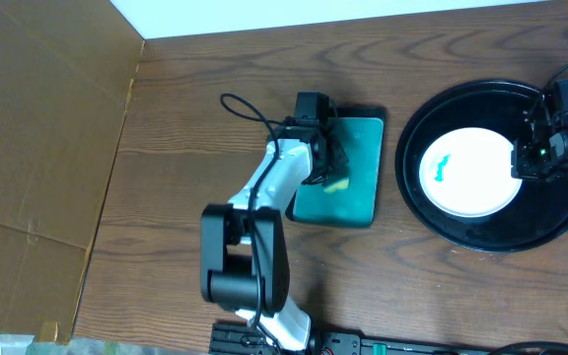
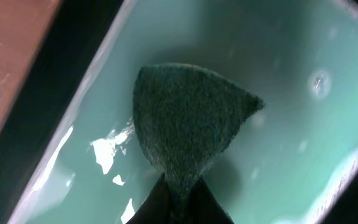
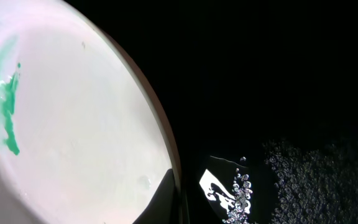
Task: Clean dirty plates on tray and stack at the side
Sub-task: 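Carry the green sponge with the left gripper toward the white plate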
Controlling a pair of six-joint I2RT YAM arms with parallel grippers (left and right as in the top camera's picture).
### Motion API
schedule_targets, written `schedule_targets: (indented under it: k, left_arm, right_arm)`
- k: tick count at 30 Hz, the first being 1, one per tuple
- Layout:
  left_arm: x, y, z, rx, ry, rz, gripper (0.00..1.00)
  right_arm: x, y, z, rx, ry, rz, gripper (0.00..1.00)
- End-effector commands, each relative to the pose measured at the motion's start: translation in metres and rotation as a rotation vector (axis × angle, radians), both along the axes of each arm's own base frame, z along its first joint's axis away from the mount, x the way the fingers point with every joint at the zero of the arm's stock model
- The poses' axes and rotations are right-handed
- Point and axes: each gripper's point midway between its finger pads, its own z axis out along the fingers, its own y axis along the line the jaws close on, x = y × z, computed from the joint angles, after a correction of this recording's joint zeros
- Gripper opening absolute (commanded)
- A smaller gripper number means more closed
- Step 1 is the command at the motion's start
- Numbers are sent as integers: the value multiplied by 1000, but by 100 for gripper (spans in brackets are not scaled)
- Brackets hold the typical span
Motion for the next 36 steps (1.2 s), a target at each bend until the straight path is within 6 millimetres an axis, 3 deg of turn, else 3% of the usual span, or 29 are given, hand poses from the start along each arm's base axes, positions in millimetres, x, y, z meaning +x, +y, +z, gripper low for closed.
schedule_targets:
  k: [1,7,12,14,19,21,24,27,31,36]
  left_arm:
    - [12,-1,-14,6,-21,-17,7]
    - [25,-2,-44,15,-27,-38,7]
    - [21,-2,-61,27,12,-71,7]
    - [21,-2,-50,34,0,-94,7]
    - [24,-2,17,37,-122,-114,7]
    - [21,-2,56,35,-198,-112,6]
    - [18,-1,83,34,-255,-110,7]
    - [13,-1,94,33,-270,-110,7]
    - [10,-2,91,24,-251,-102,7]
    - [10,-31,97,-57,-277,-225,7]
  right_arm:
    - [4,0,-1,-2,-5,17,1]
    - [6,0,0,-18,-40,91,1]
    - [6,-3,-1,-35,-40,93,1]
    - [5,-3,-2,-38,-36,103,1]
    - [5,-2,-1,-34,-40,105,1]
    - [7,-1,0,-34,-54,130,1]
    - [8,-1,0,-33,-60,130,1]
    - [12,2,2,-27,-88,165,1]
    - [19,4,4,-34,-134,212,1]
    - [23,2,4,-31,-141,181,1]
